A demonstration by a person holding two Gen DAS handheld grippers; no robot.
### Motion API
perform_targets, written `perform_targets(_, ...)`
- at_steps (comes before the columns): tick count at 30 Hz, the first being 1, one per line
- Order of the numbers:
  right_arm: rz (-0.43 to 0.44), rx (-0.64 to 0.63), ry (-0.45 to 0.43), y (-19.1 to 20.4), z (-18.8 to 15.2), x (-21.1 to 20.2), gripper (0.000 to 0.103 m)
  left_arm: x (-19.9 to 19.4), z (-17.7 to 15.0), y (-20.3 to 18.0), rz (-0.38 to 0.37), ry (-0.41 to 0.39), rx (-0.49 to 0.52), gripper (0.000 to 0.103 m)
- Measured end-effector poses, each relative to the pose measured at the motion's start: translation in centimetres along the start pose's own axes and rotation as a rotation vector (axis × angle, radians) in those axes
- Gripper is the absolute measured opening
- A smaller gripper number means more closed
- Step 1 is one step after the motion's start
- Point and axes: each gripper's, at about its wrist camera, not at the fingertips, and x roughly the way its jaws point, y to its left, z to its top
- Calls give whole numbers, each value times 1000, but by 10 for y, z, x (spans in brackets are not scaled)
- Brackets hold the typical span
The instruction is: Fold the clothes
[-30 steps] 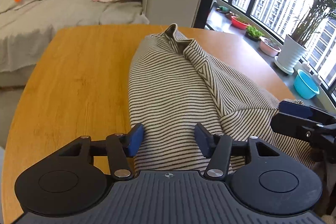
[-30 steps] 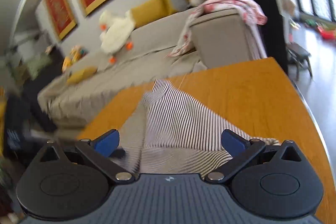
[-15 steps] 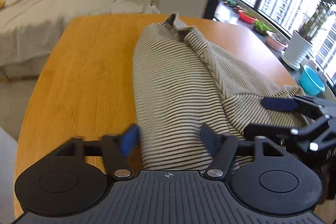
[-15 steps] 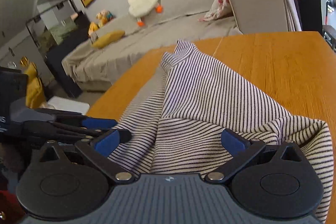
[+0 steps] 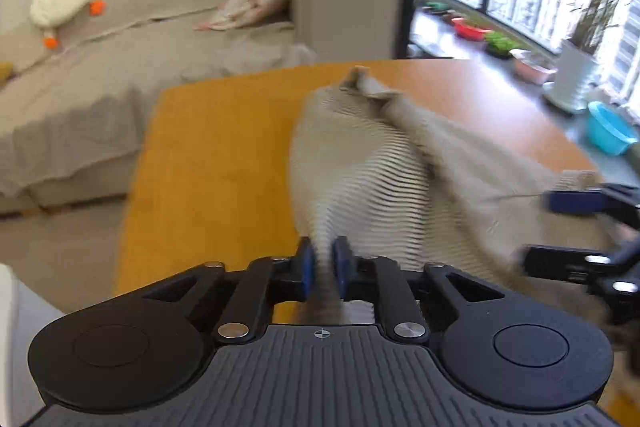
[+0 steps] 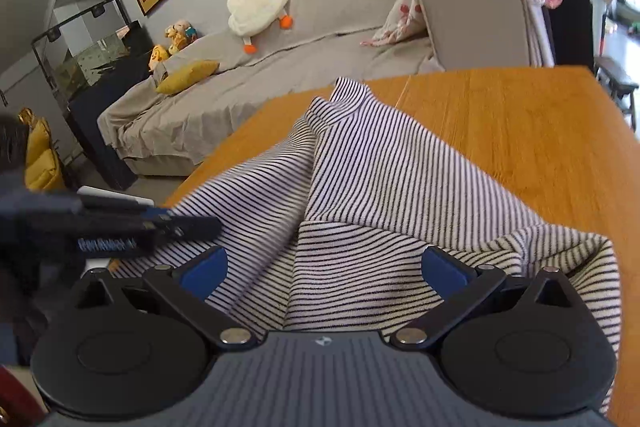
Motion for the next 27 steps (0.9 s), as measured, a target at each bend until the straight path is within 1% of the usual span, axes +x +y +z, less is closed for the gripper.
perform_targets(1,-23,-11,-10,3,-1,-2,103,2,5,14,79,-24,-11,1)
perform_targets(2,-39,-17,-9,4,0,-1,103,2,10,29,159,-53,-34,1)
perform_targets(4,-55,-55,34,6,3,2,103,-9,20,66,238,-100,-166,1)
perform_targets(5,-70,-94,57,7,4,6,103,-15,25,84,276,-123,-235,1)
perform_targets(6,-98,-149,81,11,6,9,103,-25,28,99,292,-154,-301,1)
perform_targets(7,-128,-206,105,15,7,12,103,-35,29,105,268,-176,-340,1)
perform_targets(9,-176,-299,129,23,9,16,103,-54,31,116,212,-218,-412,8)
perform_targets(10,-198,-349,132,29,11,18,103,-59,31,111,135,-218,-413,35)
perform_targets(11,-218,-395,129,36,14,22,103,-55,32,101,33,-187,-392,75)
perform_targets(12,-217,-388,118,36,14,22,103,-51,32,91,-72,-154,-368,88)
perform_targets(13,-213,-371,105,35,14,21,103,-37,31,74,-178,-87,-333,94)
perform_targets(14,-208,-354,93,34,15,20,103,-24,27,59,-221,-21,-288,90)
perform_targets(15,-203,-337,81,32,15,19,103,-11,24,44,-258,45,-243,90)
perform_targets(16,-199,-319,68,31,15,17,103,0,21,33,-251,82,-205,90)
perform_targets(18,-189,-285,44,28,15,15,103,23,13,11,-232,151,-130,86)
perform_targets(19,-185,-268,31,27,15,14,103,28,12,5,-209,147,-113,79)
perform_targets(20,-180,-251,19,26,15,13,103,32,11,1,-185,139,-97,77)
perform_targets(21,-175,-234,7,25,15,12,103,37,9,-4,-161,131,-81,64)
perform_targets(22,-171,-217,-6,23,15,11,103,35,9,-9,-146,107,-44,28)
perform_targets(23,-166,-199,-18,22,15,10,103,32,11,-10,-146,92,-34,15)
perform_targets(24,-161,-182,-30,21,15,9,103,29,12,-10,-147,77,-26,15)
perform_targets(27,-137,-154,-4,13,16,12,103,16,19,-4,-119,38,21,10)
